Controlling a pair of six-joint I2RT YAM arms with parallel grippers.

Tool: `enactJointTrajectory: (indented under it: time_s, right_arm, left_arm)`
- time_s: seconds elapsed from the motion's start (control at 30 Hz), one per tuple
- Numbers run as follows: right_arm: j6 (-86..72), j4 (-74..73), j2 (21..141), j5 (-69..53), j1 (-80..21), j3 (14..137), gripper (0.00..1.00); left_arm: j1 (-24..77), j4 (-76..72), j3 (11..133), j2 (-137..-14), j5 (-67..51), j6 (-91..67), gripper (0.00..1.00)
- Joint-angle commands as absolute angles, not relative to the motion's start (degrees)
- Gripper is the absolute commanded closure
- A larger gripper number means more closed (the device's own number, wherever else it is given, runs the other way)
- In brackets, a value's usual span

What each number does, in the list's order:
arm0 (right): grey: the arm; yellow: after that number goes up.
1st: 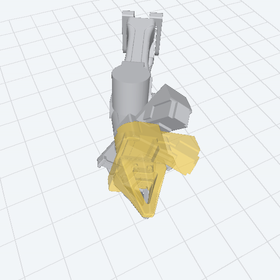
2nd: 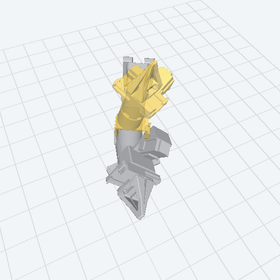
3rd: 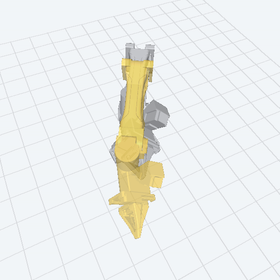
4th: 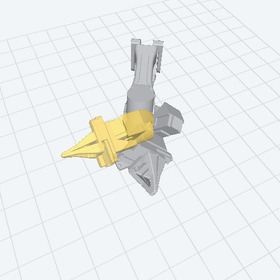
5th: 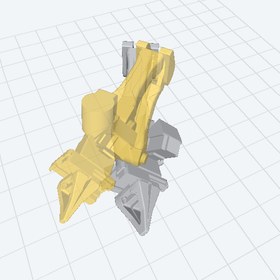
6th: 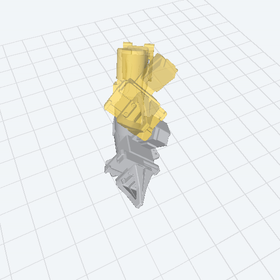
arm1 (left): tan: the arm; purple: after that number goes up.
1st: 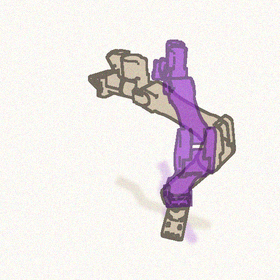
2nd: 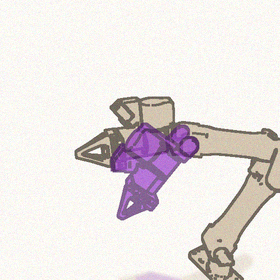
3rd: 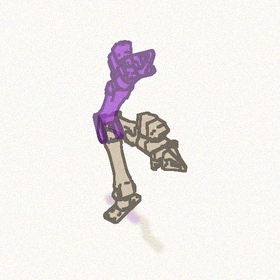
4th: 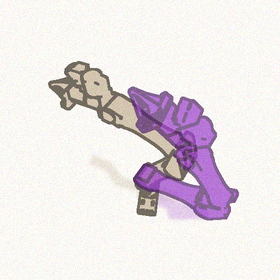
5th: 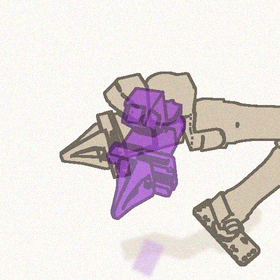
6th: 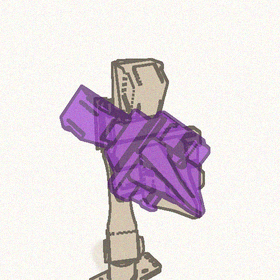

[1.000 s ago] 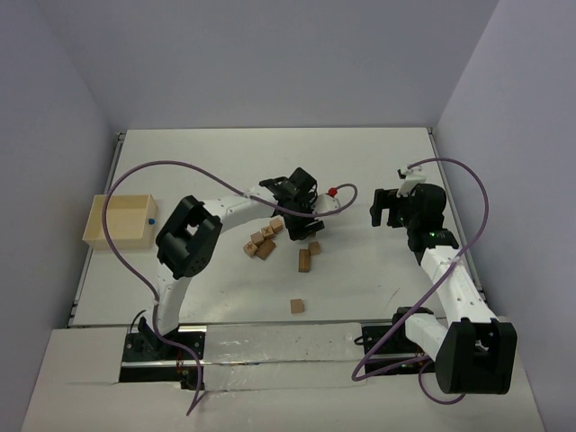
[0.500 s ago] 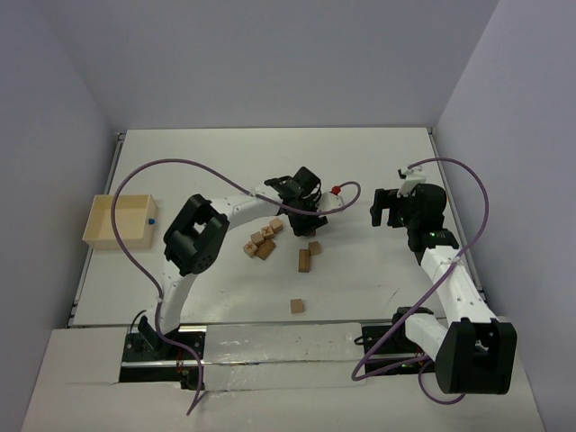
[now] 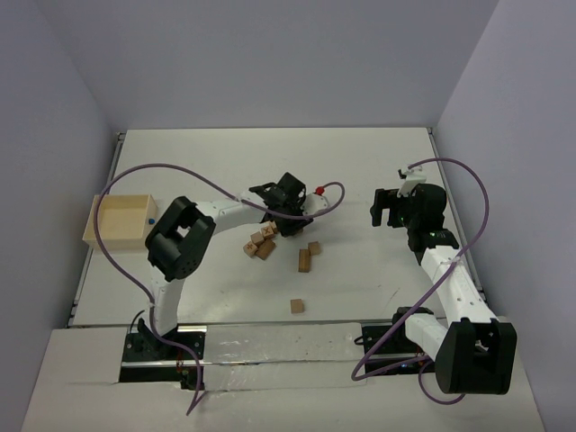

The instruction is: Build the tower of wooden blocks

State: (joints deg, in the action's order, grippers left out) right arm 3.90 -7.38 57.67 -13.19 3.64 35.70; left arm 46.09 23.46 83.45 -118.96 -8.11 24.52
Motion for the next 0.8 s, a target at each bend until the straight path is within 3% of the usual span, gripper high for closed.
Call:
enactJointTrajectory:
  time_s: [0.0,0.37,0.77]
  right_arm:
    - [3.7,-6.9,57.4,-13.8,4.0,38.6,0.0]
    - [3.7,-6.9,57.1,-14.1,4.0,38.4,0.0]
    - [3.9,-6.9,57.4,-14.2,4.0,38.4,0.0]
  left_arm:
    - [41.2,24.7,76.5,-116.0,-3.8,19.8,1.0]
    - [35.9,23.7,69.8,-111.3,-2.3,20.7,1.0]
    - [42.1,28.4,76.6,-110.7,-10.2,32.5,1.0]
